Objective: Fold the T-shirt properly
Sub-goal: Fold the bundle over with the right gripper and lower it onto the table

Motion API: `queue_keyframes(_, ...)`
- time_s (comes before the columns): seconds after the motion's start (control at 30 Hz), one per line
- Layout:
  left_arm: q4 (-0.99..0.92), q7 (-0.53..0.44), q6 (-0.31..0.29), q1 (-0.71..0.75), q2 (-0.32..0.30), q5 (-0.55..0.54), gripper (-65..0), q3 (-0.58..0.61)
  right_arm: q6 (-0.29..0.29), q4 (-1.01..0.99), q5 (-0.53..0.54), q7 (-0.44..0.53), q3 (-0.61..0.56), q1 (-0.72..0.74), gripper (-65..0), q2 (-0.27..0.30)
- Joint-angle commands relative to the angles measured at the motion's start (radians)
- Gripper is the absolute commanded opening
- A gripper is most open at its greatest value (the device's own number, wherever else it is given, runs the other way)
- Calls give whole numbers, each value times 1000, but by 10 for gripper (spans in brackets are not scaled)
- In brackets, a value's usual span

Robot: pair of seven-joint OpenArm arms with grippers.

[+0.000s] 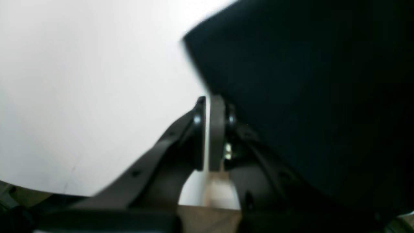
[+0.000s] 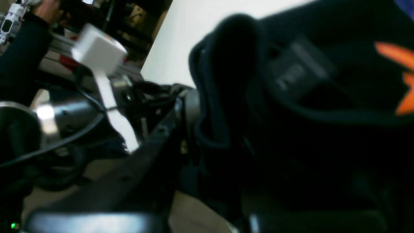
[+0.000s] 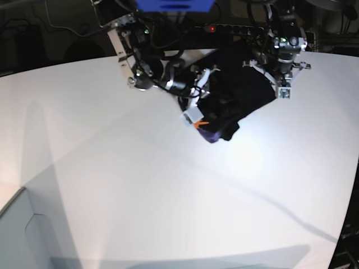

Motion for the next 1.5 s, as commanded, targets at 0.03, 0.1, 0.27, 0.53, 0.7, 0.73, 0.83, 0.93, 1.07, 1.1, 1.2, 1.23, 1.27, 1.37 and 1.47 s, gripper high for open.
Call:
queue_keyframes(0.03, 17, -15, 4, 2, -6, 0, -624, -2, 7, -31, 22, 58, -18, 39, -610, -12)
queue_keyframes(0.1, 17, -13, 4, 2, -6, 0, -624, -2, 7, -86, 22, 82, -30, 65, -609, -12)
queue_keyframes(0.27, 15, -15, 4, 2, -6, 0, -624, -2, 7, -147, 24, 78, -38, 105, -548, -7)
queue_keyframes(0.53, -48, -16, 1, -9, -9, -2, -624, -1, 5, 129, 24, 50, -73, 24, -402, -6)
queue_keyframes(0.7, -48, -16, 2, -15, -15, 0, -624, 24, 5, 275, 24, -50, -81, -1, -402, -12)
queue_keyframes(0.73, -46, -16, 4, -15, -15, 0, -624, 25, 5, 299, 24, -54, -81, -5, -402, -12)
queue_keyframes(0.83, -46, -16, 4, -15, -15, 0, -623, 30, 5, 376, 24, -59, -84, -31, -403, -9)
queue_keyframes(0.93, -46, -16, 4, -20, -15, 0, -623, 30, 5, 444, 24, -59, -133, -31, -404, 7)
queue_keyframes(1.07, -46, -16, 4, -27, -15, 0, -623, 30, 5, 462, 22, -37, -130, 11, -406, 39)
queue_keyframes(1.1, -46, -16, 4, -27, -15, 0, -623, 30, 5, 445, 21, -24, -110, 30, -411, 45)
queue_keyframes(1.2, -46, -16, 4, -23, -15, 0, -623, 30, 5, 327, 21, 24, -76, 84, -444, 48)
queue_keyframes(1.23, -46, -16, 4, -21, -15, 0, -623, 30, 5, 263, 21, 47, -70, 108, -457, 48)
queue_keyframes(1.27, -46, -16, 4, -21, -14, 0, -623, 30, 5, 189, 21, 71, -70, 133, -473, 48)
queue_keyframes(1.37, -46, -16, 4, -20, -12, 0, -623, 30, 5, 11, 21, 122, -87, 185, -535, 48)
queue_keyframes(1.47, -46, -16, 4, -20, -12, 0, -623, 30, 5, -37, 21, 142, -150, 186, -622, 80)
